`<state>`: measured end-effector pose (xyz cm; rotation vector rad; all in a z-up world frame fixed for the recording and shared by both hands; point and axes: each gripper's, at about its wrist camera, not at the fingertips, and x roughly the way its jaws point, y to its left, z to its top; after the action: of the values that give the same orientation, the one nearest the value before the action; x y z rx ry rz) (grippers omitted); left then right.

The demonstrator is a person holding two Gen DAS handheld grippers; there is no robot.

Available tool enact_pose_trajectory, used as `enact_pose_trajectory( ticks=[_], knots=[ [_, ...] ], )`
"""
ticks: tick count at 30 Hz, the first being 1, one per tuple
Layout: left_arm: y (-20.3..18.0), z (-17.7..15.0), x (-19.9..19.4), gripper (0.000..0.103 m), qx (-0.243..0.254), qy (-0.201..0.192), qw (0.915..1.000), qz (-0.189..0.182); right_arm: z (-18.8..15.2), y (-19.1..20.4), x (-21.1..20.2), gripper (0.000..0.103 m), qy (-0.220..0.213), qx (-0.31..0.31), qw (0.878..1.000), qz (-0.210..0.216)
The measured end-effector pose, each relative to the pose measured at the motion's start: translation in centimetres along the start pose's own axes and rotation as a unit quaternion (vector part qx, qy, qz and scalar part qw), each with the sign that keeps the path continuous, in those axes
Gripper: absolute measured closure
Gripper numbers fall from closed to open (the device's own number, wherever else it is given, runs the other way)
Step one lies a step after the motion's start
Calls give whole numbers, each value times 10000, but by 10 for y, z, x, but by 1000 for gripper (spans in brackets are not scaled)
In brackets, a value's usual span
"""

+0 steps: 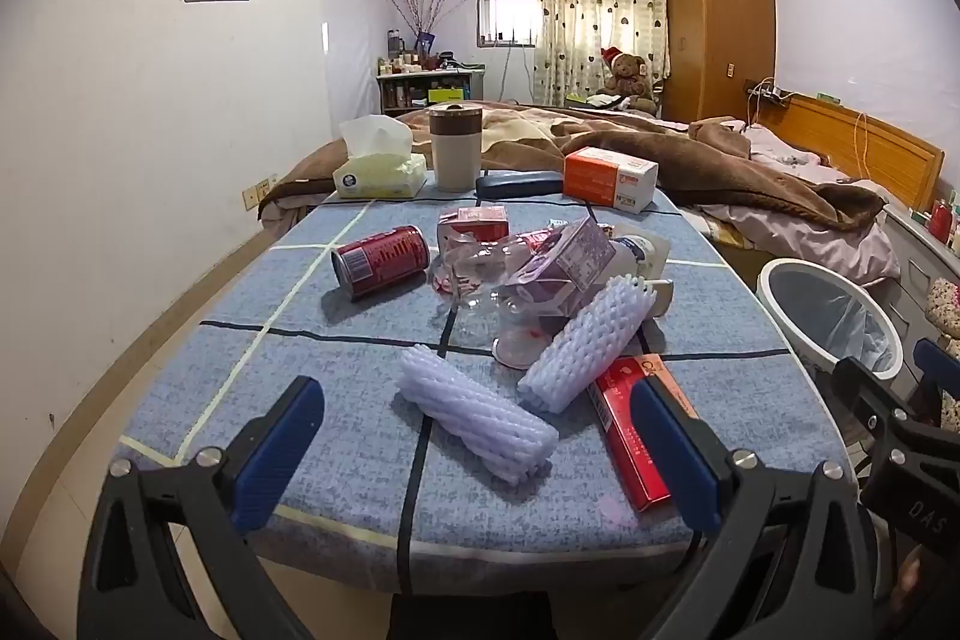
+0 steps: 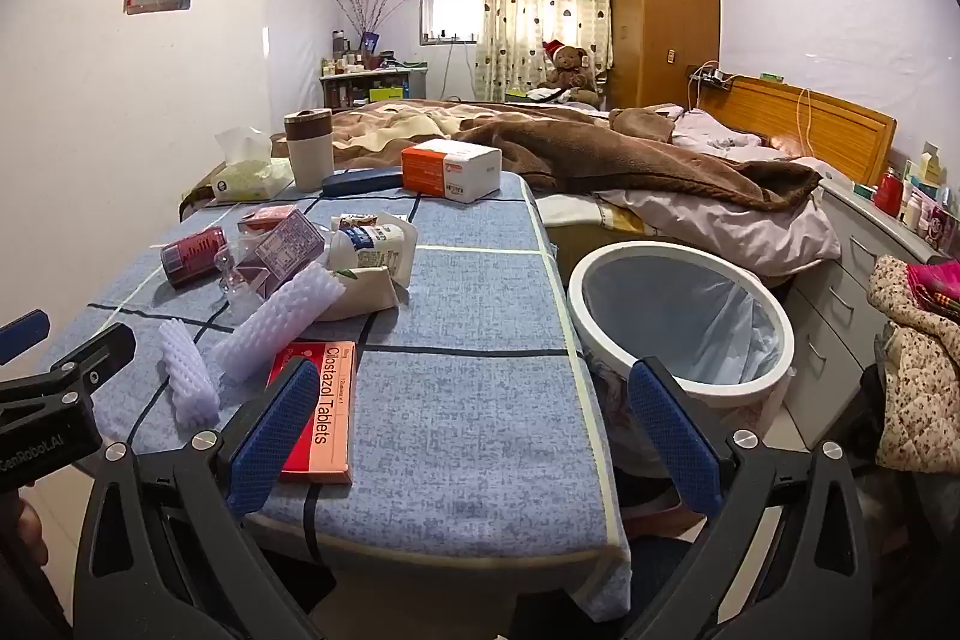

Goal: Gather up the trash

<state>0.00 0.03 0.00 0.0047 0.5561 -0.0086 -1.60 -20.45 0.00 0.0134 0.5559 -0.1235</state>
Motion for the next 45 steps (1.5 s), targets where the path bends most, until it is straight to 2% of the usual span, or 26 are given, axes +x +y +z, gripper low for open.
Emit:
enact_pose_trajectory(
  ticks=[45],
  knots=[
    [-3, 0, -6, 0, -7, 16, 10000, -92, 1, -2, -1, 0, -24, 91, 10000, 8]
  ],
)
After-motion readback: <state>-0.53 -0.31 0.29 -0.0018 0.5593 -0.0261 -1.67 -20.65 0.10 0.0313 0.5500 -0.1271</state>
